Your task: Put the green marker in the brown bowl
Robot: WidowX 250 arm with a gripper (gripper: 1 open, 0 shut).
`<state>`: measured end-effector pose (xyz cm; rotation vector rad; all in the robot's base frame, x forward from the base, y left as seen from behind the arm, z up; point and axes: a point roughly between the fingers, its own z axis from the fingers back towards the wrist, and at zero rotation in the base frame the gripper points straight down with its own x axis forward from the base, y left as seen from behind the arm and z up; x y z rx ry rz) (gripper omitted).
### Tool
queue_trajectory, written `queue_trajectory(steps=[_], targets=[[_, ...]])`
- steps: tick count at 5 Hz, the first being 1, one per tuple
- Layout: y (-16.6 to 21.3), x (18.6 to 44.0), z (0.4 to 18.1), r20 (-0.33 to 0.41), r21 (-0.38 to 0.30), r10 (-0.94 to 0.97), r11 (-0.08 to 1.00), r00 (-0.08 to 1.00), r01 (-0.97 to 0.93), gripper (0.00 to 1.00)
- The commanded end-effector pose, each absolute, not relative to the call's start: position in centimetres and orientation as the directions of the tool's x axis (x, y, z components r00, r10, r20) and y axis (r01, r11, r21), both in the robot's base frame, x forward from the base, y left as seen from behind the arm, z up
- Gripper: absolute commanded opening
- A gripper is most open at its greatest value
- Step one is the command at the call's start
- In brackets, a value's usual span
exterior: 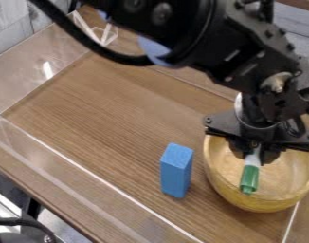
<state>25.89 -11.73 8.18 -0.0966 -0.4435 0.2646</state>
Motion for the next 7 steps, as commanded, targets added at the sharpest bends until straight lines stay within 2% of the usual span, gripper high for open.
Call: queue_trajectory(steps=[1,7], targets=[[-12.31,26.31,8.7,0.437,-0.174,0.271,0.961,0.858,-0.216,0.0],[-13.04,26.74,8.24,0.447,-0.204,0.298,0.952,0.843,-0.228,0.0]])
